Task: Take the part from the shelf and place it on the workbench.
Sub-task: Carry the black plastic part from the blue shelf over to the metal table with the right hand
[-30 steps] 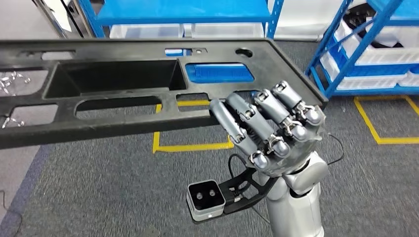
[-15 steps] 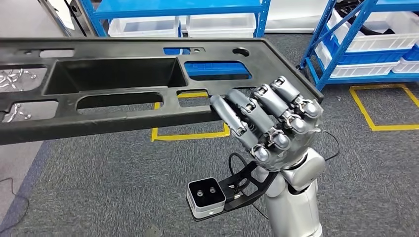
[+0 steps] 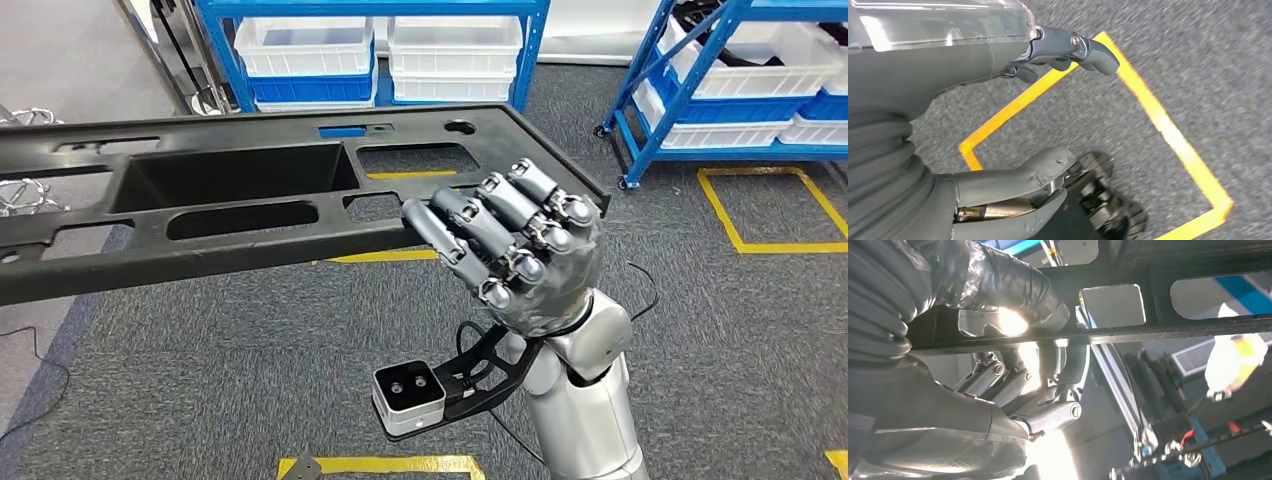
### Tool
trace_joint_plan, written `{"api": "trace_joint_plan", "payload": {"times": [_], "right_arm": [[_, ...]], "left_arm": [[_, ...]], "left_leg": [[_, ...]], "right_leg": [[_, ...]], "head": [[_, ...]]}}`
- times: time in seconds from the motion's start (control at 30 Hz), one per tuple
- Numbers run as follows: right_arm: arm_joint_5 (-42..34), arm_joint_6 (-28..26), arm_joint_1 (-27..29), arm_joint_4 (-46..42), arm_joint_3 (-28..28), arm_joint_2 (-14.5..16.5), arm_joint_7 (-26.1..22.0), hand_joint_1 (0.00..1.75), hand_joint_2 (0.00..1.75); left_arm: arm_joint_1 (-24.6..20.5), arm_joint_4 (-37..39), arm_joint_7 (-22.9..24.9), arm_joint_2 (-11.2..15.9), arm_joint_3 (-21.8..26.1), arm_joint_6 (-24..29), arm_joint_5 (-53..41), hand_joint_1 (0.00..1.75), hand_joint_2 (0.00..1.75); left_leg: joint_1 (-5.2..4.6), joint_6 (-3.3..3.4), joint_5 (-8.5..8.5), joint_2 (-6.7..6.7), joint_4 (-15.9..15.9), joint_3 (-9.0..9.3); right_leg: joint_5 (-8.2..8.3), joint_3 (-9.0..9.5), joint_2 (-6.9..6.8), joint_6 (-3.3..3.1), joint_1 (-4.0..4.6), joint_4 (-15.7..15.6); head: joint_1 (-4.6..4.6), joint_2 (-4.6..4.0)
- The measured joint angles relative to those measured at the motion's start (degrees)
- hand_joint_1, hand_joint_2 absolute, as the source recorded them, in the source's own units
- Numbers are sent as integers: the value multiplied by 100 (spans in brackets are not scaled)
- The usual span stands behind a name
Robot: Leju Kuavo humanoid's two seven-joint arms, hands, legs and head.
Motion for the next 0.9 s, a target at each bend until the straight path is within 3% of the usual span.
{"api": "trace_joint_plan", "payload": {"times": [0.07,0.13,0.17,0.2,0.27,0.33,0.4,0.43,0.47,0.5,0.57,0.63,0.67,0.7,0.77,0.8,0.83,0.9], "right_arm": [[-8,0,-3,46,15,-25,0,175,175],[-21,0,-16,74,38,-31,0,175,175],[-28,0,-23,84,49,-31,1,175,175],[-38,0,-28,94,59,-31,0,175,175],[-66,0,-31,117,64,-32,0,175,175],[-94,0,-35,137,75,-31,-1,175,175],[-131,0,-36,153,91,-30,0,175,175],[-161,0,-33,162,97,-30,0,175,175],[-193,0,-31,172,101,-30,0,175,175],[-218,0,-29,179,104,-30,-1,175,175],[-239,0,-27,186,108,-30,-1,175,175],[-241,-1,-29,186,110,-29,-1,175,175],[-242,-1,-29,187,112,-28,-1,175,175],[-243,-2,-29,189,114,-28,-1,175,175],[-252,-2,-26,197,117,-30,-1,175,175],[-259,-2,-27,201,118,-33,-1,175,175],[-267,-2,-26,204,119,-37,-1,175,175],[-274,-2,-18,213,122,-50,0,175,175]], "left_arm": [[3,-1,20,0,0,8,10,0,175],[3,-2,27,-3,0,19,22,0,175],[3,-2,28,-5,0,24,27,0,175],[3,-2,28,-7,0,27,31,0,175],[8,-2,29,-8,0,31,33,0,175],[18,-1,22,-8,0,33,33,0,175],[22,-1,-6,-9,0,36,37,0,175],[24,-1,-27,-9,0,37,41,0,175],[27,-1,-47,-9,0,39,45,0,175],[29,-1,-62,-8,0,40,48,0,175],[29,-1,-75,-8,0,44,49,0,175],[26,-2,-81,-3,0,48,49,0,175],[26,-2,-84,-1,0,50,49,0,175],[30,-2,-87,2,0,51,49,0,175],[37,-2,-92,1,0,51,46,0,175],[39,-2,-96,1,0,51,43,0,175],[40,-2,-102,0,0,51,39,0,175],[43,-2,-109,1,0,51,35,0,175]], "left_leg": [[6,-41,87,0,115,-225],[-1,-98,141,-2,253,-391],[-5,-132,177,-2,297,-445],[-4,-168,221,-1,317,-477],[18,-243,225,-12,354,-544],[44,-301,-150,-29,677,-675],[62,-343,-661,-34,1333,-847],[67,-356,-756,-34,1654,-904],[70,-361,-710,-34,1870,-910],[70,-355,-559,-34,1934,-844],[63,-302,-267,-80,1508,-428],[46,-220,-353,-225,665,203],[32,-189,-460,-287,336,425],[15,-166,-531,-294,148,534],[8,-114,-494,-202,22,542],[14,-75,-443,-148,-12,528],[24,-36,-391,-90,-43,509],[18,14,-329,15,-45,437]], "right_leg": [[246,470,-5,8,-21,-426],[111,1009,-1,-15,-14,-1140],[8,1156,6,-37,-4,-1372],[-40,1185,14,-66,12,-1480],[38,1108,8,-157,5,-1507],[159,997,-10,-253,-7,-1538],[271,857,-17,-300,10,-1539],[329,782,-19,-307,21,-1536],[388,706,-20,-306,30,-1533],[446,631,-20,-302,38,-1531],[556,505,5,-280,45,-1525],[647,429,51,-229,51,-1517],[691,406,80,-193,46,-1515],[734,388,97,-158,42,-1521],[779,349,136,-88,32,-1513],[708,299,132,-64,32,-1425],[560,210,120,-45,32,-1229],[133,-66,87,-18,22,-545]], "head": [[0,0],[0,0],[-2,0],[-1,0],[-2,0],[-4,0],[-6,0],[-7,0],[-7,0],[-7,0],[-7,0],[-7,0],[-7,0],[-7,0],[-5,0],[-4,0],[-3,0],[-2,0]]}}
